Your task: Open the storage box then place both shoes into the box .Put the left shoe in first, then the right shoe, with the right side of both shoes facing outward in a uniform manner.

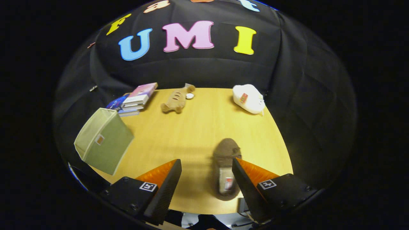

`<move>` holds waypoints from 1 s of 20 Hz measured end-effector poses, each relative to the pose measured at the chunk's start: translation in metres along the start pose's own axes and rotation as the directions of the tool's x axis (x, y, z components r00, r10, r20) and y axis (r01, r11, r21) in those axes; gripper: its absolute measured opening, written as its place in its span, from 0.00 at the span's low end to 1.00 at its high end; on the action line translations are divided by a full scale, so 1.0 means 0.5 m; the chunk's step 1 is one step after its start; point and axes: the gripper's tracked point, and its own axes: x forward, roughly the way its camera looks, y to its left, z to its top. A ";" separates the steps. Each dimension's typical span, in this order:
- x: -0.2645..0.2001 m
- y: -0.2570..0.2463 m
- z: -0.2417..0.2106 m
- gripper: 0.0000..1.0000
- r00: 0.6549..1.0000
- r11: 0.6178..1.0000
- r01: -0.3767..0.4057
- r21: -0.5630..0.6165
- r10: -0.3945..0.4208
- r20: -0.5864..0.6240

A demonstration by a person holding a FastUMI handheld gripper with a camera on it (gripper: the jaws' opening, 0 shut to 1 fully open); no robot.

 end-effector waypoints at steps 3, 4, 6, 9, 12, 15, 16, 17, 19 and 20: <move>0.044 -0.085 -0.060 0.99 0.998 1.000 0.026 0.000 -0.026 -0.061; 0.061 -0.108 -0.073 0.99 0.997 1.000 0.029 -0.004 -0.029 -0.077; 0.100 -0.140 -0.102 0.99 0.993 1.000 0.028 -0.009 -0.029 -0.118; 0.165 -0.168 -0.138 0.99 0.982 0.999 0.032 -0.009 -0.033 -0.187; 0.208 -0.180 -0.159 0.99 0.971 0.998 0.044 0.041 -0.033 -0.236; 0.241 -0.171 -0.149 0.93 0.973 0.994 0.045 0.100 -0.021 -0.230; 0.249 -0.165 -0.151 0.78 0.971 0.993 0.049 0.111 -0.021 -0.236; 0.255 -0.156 -0.154 0.71 0.969 0.991 0.045 0.123 -0.014 -0.245; 0.259 -0.146 -0.163 0.44 0.964 0.988 0.063 0.143 -0.024 -0.263; 0.264 -0.151 -0.160 0.27 0.965 0.984 0.090 0.155 -0.048 -0.259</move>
